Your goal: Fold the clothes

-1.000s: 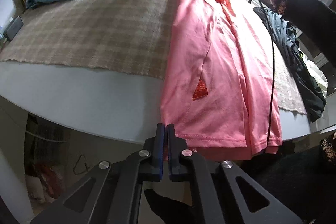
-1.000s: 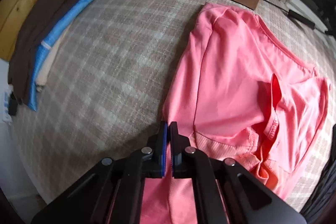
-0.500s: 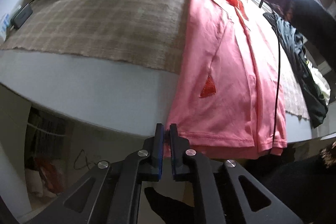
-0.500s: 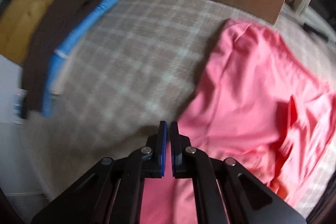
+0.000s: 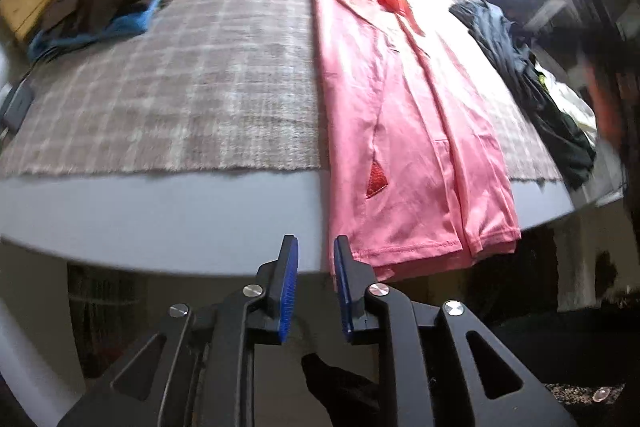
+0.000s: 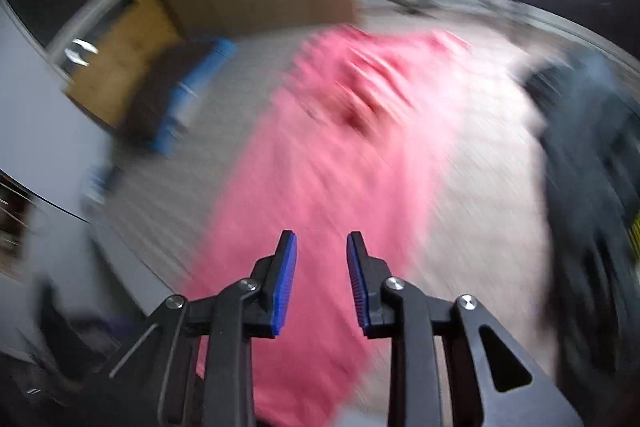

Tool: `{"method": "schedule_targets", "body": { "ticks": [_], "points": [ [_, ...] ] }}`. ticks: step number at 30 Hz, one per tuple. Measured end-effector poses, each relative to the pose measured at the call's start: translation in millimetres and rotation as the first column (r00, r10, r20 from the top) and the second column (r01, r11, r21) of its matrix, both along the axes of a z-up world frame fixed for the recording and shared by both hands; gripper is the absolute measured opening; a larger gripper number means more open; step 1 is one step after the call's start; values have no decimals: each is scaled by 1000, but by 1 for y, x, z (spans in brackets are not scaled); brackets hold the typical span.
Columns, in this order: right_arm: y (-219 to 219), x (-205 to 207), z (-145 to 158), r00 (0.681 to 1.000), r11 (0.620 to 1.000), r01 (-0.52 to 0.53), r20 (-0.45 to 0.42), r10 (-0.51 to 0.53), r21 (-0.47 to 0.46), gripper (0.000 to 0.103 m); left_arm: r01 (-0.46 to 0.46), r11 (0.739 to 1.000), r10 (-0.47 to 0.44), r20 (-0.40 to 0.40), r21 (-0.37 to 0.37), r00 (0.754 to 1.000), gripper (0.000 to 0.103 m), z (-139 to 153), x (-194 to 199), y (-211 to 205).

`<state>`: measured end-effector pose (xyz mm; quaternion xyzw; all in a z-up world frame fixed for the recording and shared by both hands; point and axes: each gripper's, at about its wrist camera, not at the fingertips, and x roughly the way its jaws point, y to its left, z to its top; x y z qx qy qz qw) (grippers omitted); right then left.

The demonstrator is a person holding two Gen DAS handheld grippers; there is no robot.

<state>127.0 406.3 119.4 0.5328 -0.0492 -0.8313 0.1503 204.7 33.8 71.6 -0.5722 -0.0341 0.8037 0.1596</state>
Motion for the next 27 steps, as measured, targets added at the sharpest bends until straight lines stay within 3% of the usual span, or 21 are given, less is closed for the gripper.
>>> {"method": "schedule_targets", "body": {
  "ticks": [3, 7, 13, 20, 23, 24, 26, 27],
  "points": [
    [22, 72, -34, 991, 993, 108, 82, -104, -48, 26, 70, 998, -70, 15, 9, 997, 26, -4, 1, -1],
    [8, 127, -68, 980, 986, 168, 112, -165, -17, 26, 141, 990, -141, 38, -5, 989, 27, -16, 1, 10],
    [-15, 154, -89, 981, 984, 170, 86, -174, 49, 27, 191, 981, -189, 46, -45, 981, 31, -28, -1, 25],
    [-34, 172, -88, 994, 977, 111, 2, -113, 185, 31, 274, 956, -274, 10, -103, 962, 32, -34, 8, 44],
    [-44, 175, -92, 998, 974, 65, -21, -62, 217, 31, 292, 949, -295, -6, -116, 956, 27, -34, 11, 48],
    [-50, 172, -93, 999, 976, 52, -22, -48, 212, 30, 290, 952, -291, 0, -99, 957, 20, -34, 9, 46],
    [-54, 168, -94, 999, 980, 30, -26, -25, 195, 9, 285, 956, -285, 13, -64, 958, 7, -33, 6, 42],
    [-55, 166, -94, 1000, 984, 21, -21, -17, 177, 7, 283, 958, -282, 19, -47, 959, 7, -33, 4, 40]
  ]
}}
